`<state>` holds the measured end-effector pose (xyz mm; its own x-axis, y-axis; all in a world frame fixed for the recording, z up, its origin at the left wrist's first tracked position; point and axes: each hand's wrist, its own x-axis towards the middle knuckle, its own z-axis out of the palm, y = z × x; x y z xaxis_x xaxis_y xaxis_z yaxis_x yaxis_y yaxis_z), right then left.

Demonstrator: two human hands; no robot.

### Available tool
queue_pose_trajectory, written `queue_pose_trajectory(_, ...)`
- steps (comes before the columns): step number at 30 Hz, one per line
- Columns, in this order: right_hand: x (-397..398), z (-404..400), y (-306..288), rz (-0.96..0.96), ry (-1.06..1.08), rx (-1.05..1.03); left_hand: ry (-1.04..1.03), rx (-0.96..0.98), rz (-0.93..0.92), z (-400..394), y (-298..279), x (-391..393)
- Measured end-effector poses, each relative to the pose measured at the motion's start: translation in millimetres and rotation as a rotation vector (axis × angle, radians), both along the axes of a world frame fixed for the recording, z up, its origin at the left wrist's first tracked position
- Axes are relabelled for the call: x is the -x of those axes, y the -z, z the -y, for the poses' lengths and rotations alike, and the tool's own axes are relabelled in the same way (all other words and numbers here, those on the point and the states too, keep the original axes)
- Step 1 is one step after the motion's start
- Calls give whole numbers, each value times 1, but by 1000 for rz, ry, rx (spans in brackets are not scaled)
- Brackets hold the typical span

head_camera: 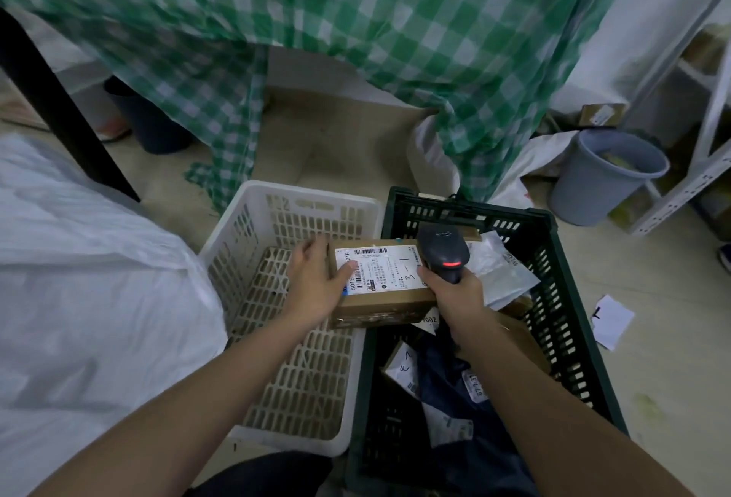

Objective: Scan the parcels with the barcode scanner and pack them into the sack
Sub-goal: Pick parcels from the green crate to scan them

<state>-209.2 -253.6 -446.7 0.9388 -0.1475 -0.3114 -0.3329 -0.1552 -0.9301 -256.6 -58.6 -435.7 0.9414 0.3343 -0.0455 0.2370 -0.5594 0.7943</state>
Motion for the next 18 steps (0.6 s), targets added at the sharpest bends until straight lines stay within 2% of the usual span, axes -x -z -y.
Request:
queue_pose_trajectory(2, 0, -3, 2, 6, -4, -20, -82, 329, -230, -2, 4, -7)
queue_pose_trajectory(4, -2, -4, 2, 22, -29, 19, -131, 665, -352, -6, 5, -7)
queue_pose_trajectory(7, -5, -4, 2, 33, -54, 77, -55, 884, -464, -20, 12, -4)
queue_pose_trajectory(11, -5, -3, 2, 54, -72, 130, 65, 925, -463, -29, 14, 4)
queue_pose_trajectory(13, -4, -1, -4, 84, -156, 193, 21, 884, -389, -32, 12, 6)
queue_pose_trajectory(16, 0, 3, -21, 192, -317, 394, -93, 833, -259, -43, 10, 3)
queue_pose_trajectory(18, 5, 3, -33, 211, -417, 404, -143, 798, -199, -50, 6, 4)
